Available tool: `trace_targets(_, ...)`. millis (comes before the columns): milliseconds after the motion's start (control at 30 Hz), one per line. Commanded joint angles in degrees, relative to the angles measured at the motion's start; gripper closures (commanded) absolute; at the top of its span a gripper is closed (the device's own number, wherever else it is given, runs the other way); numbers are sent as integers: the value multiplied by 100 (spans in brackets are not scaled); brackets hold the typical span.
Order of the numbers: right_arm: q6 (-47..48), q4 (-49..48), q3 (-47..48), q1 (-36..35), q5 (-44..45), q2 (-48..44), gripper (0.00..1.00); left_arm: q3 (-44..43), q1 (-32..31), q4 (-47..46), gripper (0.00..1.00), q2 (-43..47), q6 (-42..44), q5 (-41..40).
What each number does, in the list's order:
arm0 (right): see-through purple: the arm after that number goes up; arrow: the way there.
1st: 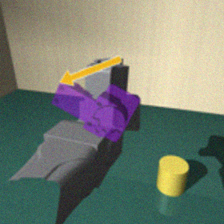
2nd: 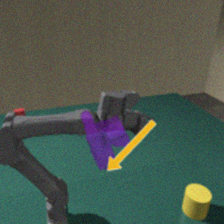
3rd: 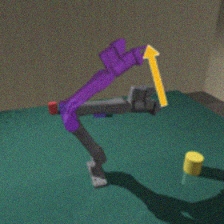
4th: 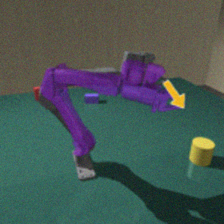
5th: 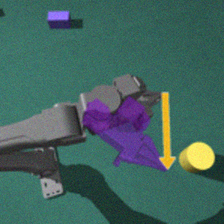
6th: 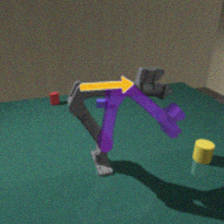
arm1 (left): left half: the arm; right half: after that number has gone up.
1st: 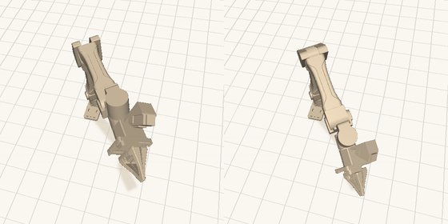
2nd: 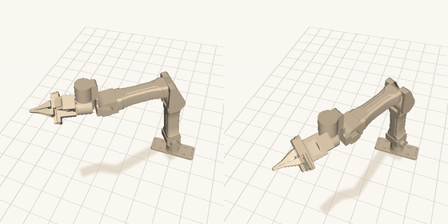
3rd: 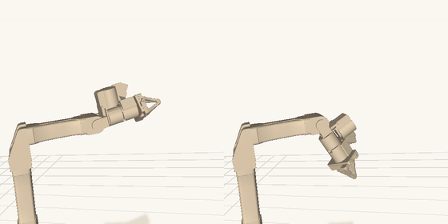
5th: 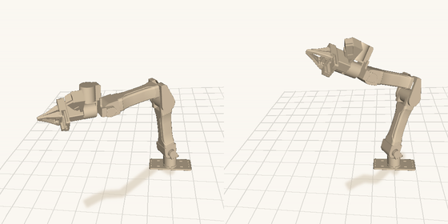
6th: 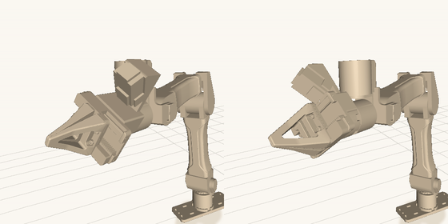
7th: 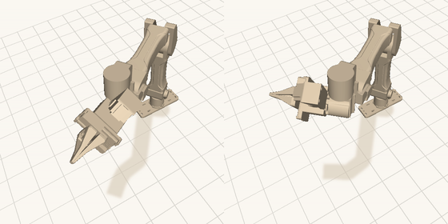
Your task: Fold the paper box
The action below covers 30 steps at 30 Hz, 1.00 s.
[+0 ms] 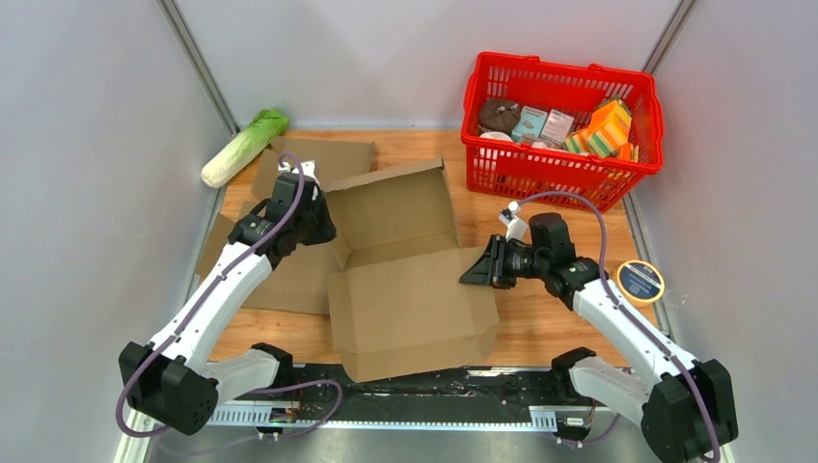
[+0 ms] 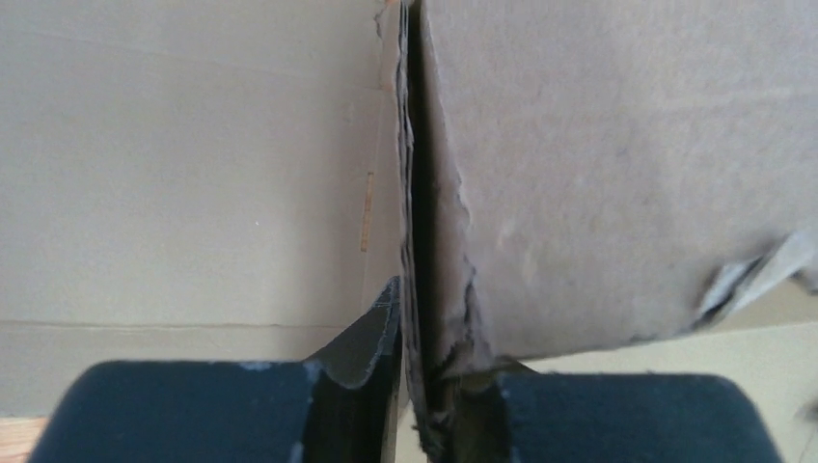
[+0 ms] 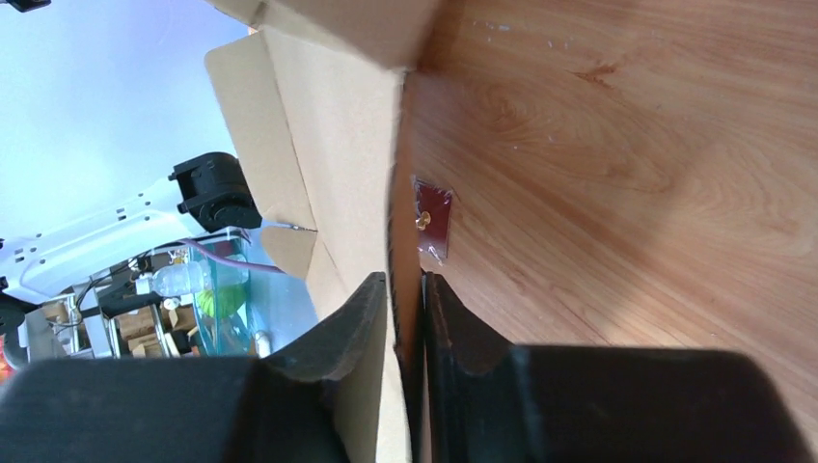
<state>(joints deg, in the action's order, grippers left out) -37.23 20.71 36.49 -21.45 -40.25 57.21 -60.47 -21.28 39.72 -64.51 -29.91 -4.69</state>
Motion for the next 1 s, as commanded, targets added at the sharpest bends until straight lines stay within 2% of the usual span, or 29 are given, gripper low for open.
trace_targets(0,-170,-14,218,-8,-343,97,79,123,27,-378,79,246,152,188)
trace_targets(100,-205,-58,218,1,-413,106,83,193,27,-422,82,290,205,196)
trace_targets(133,-205,-102,218,-8,-431,106,84,202,27,-448,88,281,214,196)
trace_targets(200,-267,-155,209,1,-484,89,86,202,27,-457,94,229,231,240)
trace_targets(300,-276,-155,209,1,-493,62,87,141,27,-369,94,167,231,232)
trace_targets(400,-372,-111,236,1,-405,19,87,228,27,-386,76,368,310,284)
trace_targets(433,-407,-111,253,1,-379,10,87,263,27,-395,66,447,441,345)
trace_targets(500,-521,-146,262,1,-352,-17,87,421,27,-404,57,746,634,346)
trace_targets(533,-548,-198,271,1,-361,-8,87,465,27,-352,47,825,697,311)
trace_targets(667,-645,-208,350,1,-387,106,88,536,27,166,27,1177,820,188)
trace_targets(767,-689,-208,376,1,-370,237,89,571,27,334,24,1379,785,397)
trace_targets(867,-863,-199,359,44,-370,413,90,571,-209,89,30,1485,1013,1293)
trace_targets(933,-961,-269,332,80,-431,501,89,370,-787,262,31,1380,1460,1086)
trace_targets(967,-1083,-252,332,106,-448,580,87,143,-1512,333,31,1249,1618,867)
